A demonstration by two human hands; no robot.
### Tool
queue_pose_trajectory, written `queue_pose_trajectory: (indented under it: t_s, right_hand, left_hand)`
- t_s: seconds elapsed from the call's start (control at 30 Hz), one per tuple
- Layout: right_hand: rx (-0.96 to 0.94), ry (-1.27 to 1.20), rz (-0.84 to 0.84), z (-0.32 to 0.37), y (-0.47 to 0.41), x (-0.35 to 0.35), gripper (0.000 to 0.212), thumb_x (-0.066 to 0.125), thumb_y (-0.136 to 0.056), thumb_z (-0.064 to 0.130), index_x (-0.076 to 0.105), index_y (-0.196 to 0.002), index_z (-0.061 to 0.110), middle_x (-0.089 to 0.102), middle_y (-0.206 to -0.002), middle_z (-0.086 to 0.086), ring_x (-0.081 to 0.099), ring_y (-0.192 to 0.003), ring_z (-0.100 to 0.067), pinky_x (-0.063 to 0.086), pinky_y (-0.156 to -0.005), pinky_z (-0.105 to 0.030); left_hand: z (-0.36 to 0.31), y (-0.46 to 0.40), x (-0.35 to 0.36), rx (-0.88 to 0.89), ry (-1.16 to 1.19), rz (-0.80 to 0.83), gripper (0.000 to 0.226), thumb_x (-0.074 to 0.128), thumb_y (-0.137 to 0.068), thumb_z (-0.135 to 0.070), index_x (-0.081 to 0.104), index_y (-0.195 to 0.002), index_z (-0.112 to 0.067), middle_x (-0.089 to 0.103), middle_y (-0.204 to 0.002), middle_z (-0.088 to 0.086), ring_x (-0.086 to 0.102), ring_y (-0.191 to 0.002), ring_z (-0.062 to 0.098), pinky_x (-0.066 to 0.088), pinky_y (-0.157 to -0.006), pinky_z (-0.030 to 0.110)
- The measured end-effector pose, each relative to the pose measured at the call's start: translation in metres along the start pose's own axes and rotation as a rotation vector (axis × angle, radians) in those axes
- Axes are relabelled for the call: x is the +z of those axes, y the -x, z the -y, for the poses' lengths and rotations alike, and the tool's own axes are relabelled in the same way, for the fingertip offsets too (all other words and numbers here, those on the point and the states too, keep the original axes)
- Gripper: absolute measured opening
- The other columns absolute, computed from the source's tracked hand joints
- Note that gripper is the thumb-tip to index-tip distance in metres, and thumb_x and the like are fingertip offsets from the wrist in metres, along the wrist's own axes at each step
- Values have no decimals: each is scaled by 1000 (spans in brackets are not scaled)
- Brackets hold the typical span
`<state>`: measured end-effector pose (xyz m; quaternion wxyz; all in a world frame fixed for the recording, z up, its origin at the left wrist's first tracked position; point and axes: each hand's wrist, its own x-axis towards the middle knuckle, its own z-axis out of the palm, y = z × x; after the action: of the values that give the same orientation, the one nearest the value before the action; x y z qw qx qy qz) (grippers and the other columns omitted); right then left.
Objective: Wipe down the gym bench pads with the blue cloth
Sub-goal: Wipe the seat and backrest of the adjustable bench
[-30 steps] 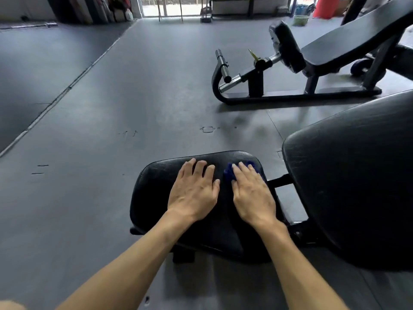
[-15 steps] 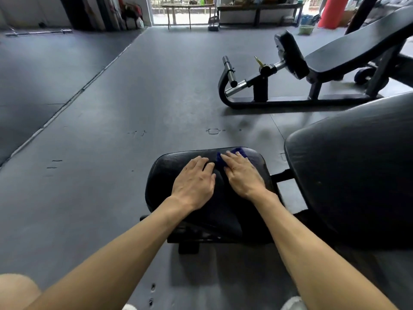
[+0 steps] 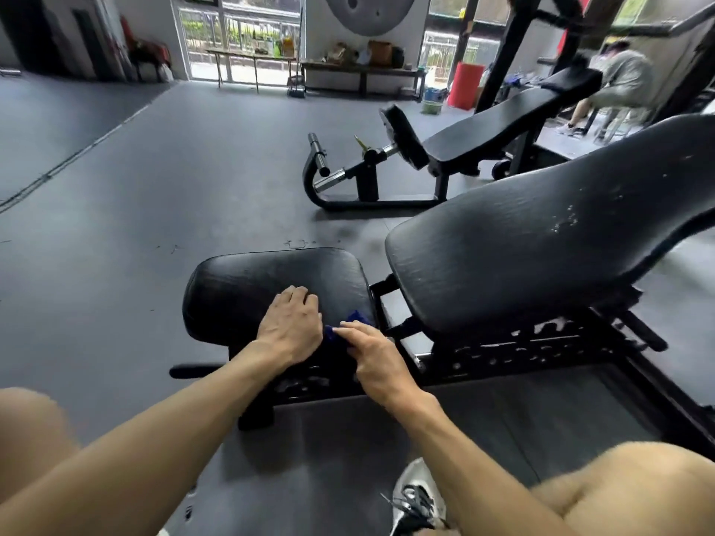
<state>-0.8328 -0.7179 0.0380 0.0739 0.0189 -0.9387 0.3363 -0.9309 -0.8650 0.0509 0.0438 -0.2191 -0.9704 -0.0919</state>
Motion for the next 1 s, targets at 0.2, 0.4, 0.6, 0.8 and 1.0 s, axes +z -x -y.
queue_pose_trajectory:
  t_s: [0.2, 0.4, 0.6, 0.8, 1.0]
  right_hand:
    - [13, 25, -210, -1, 29, -71, 54, 59, -86, -12, 63, -134, 14, 63, -129, -2, 60, -118, -13, 46, -105, -23]
    - [-9, 224, -419, -20, 24, -138, 42, 59, -88, -14, 65, -122, 11, 66, -114, -3, 61, -100, -10, 30, -87, 6]
    - [-39, 493, -439, -75, -12, -130, 43, 62, -87, -13, 65, -122, 11, 61, -134, -14, 52, -132, -33, 43, -112, -45]
    - [-93, 782, -413, -87, -9, -86, 42, 45, -90, 13, 68, -124, 16, 61, -138, -12, 52, -134, -33, 44, -109, -48]
    - [-150, 848, -403, -87, -2, -78, 36, 50, -98, 14, 66, -130, 18, 58, -143, -9, 48, -139, -29, 41, -112, -44]
  left_hand:
    - [-50, 9, -17, 145, 145, 6, 41, 36, -106, -22, 46, -142, -5, 39, -153, 12, 28, -146, 28, 25, -119, 33]
    - [-85, -13, -21, 262, 242, 5, 44, 37, -107, -26, 46, -146, -7, 39, -156, 7, 28, -148, 24, 29, -120, 38]
    - [-93, -68, 8, 378, 320, -22, 48, 39, -107, -23, 40, -152, -8, 39, -157, 9, 31, -148, 23, 26, -123, 33]
    - [-96, -117, 34, 581, 361, -156, 47, 50, -103, -17, 48, -147, 0, 46, -152, 14, 39, -145, 29, 25, -122, 32]
    - [-102, -138, 50, 670, 421, -166, 62, 27, -104, -45, 51, -146, -5, 48, -151, 10, 43, -142, 26, 39, -117, 42]
